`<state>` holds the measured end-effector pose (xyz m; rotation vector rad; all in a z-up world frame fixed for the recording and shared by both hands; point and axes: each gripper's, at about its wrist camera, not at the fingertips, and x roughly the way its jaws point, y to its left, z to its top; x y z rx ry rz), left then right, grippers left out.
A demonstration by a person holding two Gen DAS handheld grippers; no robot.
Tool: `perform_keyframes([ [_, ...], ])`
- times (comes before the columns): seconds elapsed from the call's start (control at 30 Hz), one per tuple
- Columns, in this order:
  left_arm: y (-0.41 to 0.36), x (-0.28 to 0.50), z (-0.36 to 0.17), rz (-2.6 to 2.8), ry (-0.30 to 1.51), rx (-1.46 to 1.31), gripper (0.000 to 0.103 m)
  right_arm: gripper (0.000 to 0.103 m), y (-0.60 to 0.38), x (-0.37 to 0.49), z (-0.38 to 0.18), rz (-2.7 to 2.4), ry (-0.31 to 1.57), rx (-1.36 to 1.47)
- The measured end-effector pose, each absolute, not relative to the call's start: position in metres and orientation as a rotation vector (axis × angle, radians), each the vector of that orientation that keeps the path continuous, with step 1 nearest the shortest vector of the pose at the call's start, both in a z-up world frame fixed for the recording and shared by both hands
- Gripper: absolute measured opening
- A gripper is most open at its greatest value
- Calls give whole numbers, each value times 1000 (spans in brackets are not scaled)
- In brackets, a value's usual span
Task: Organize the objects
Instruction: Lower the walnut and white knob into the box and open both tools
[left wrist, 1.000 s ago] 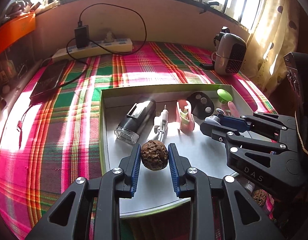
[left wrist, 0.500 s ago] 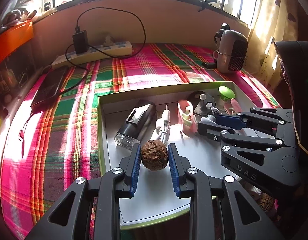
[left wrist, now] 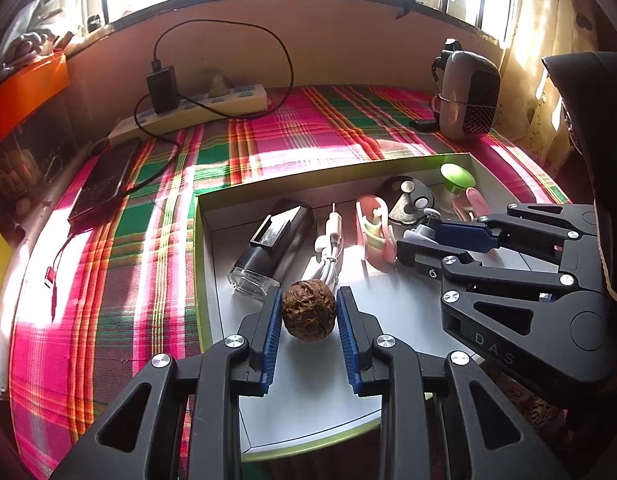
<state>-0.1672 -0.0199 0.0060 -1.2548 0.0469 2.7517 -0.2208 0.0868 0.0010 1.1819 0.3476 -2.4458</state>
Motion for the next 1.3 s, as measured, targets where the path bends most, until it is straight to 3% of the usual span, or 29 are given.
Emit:
perform_keyframes([
  [0.47,-20,-167,5,2752,42,-1254,26,26,87,-222,2,-2456,343,1184],
  [0.73,-21,-167,5,2752,38,-1252,26,40,90,-223,2,-2484,337,1190],
  [1.3,-23,-166,8,2748,0,-1244,29,46,95,-223,0,-2492,303,1197],
])
